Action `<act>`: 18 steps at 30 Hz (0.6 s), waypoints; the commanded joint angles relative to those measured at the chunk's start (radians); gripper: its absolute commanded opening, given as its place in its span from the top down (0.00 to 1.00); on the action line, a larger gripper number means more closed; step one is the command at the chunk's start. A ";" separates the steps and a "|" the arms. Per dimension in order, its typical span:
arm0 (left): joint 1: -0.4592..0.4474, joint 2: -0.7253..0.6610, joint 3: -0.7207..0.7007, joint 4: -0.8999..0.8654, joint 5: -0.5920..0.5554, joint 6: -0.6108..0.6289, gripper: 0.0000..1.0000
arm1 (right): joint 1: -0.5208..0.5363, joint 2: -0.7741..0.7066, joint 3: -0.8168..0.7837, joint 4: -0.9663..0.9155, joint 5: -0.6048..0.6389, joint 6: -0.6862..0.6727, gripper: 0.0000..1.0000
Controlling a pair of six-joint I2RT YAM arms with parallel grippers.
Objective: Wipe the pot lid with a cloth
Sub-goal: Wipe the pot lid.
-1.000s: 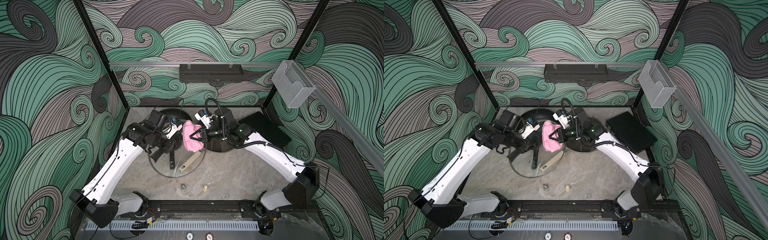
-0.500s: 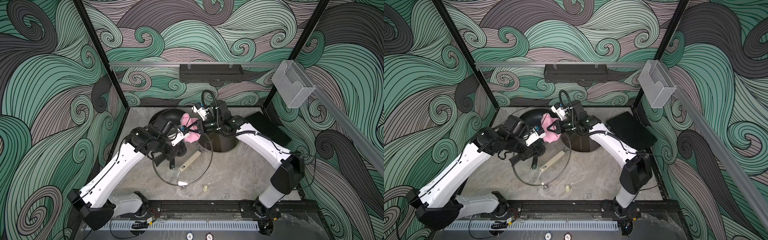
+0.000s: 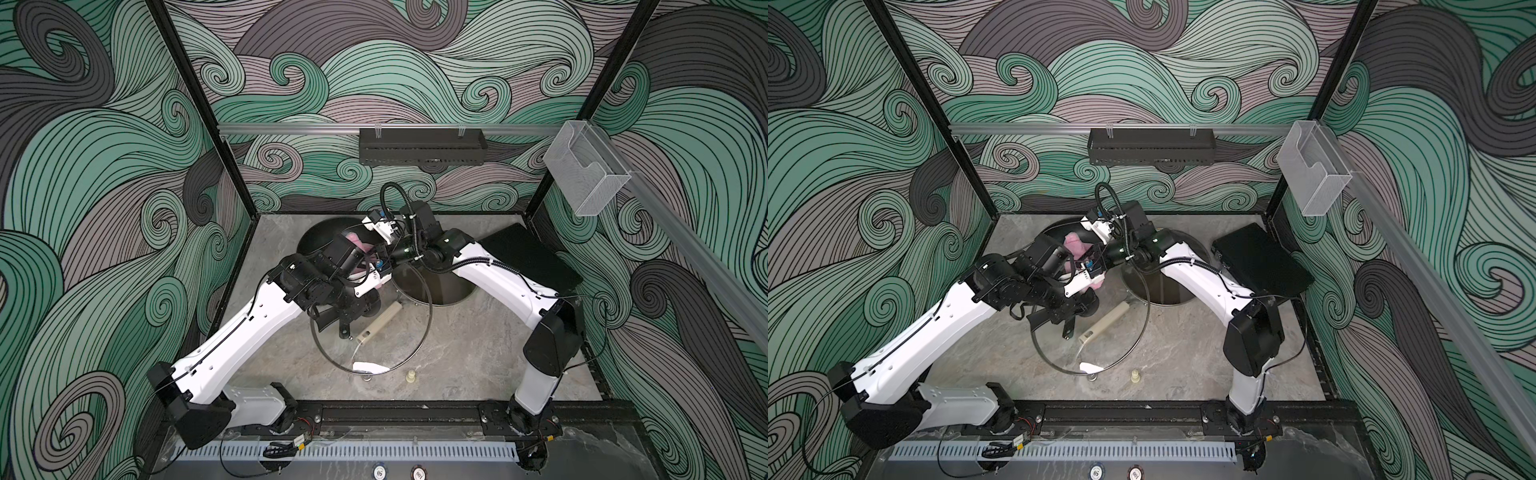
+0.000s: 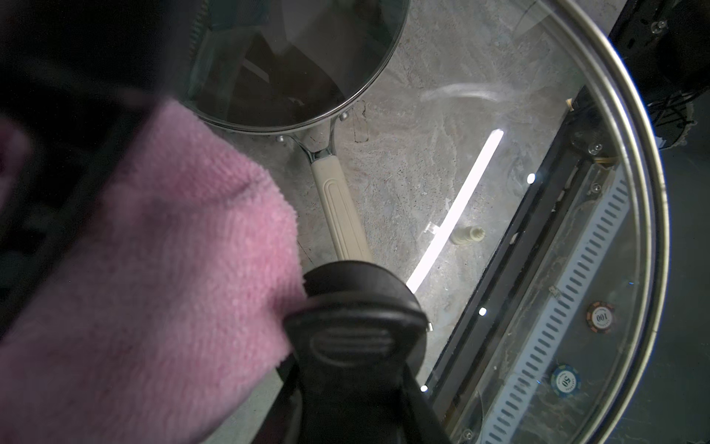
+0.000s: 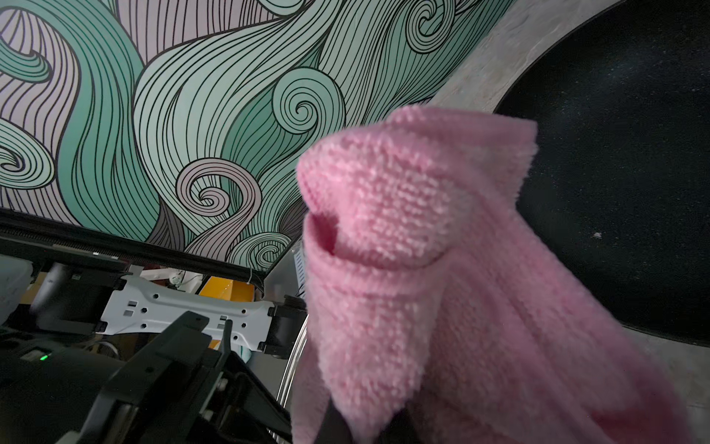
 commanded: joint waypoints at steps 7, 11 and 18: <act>-0.027 -0.013 0.084 0.127 -0.008 0.036 1.00 | 0.037 0.037 0.027 -0.022 -0.061 -0.041 1.00; -0.035 -0.019 0.084 0.133 -0.019 0.037 1.00 | 0.034 0.044 0.026 -0.021 -0.042 -0.032 1.00; -0.035 -0.032 0.078 0.135 -0.087 0.011 1.00 | -0.015 0.032 0.014 -0.014 -0.006 0.004 1.00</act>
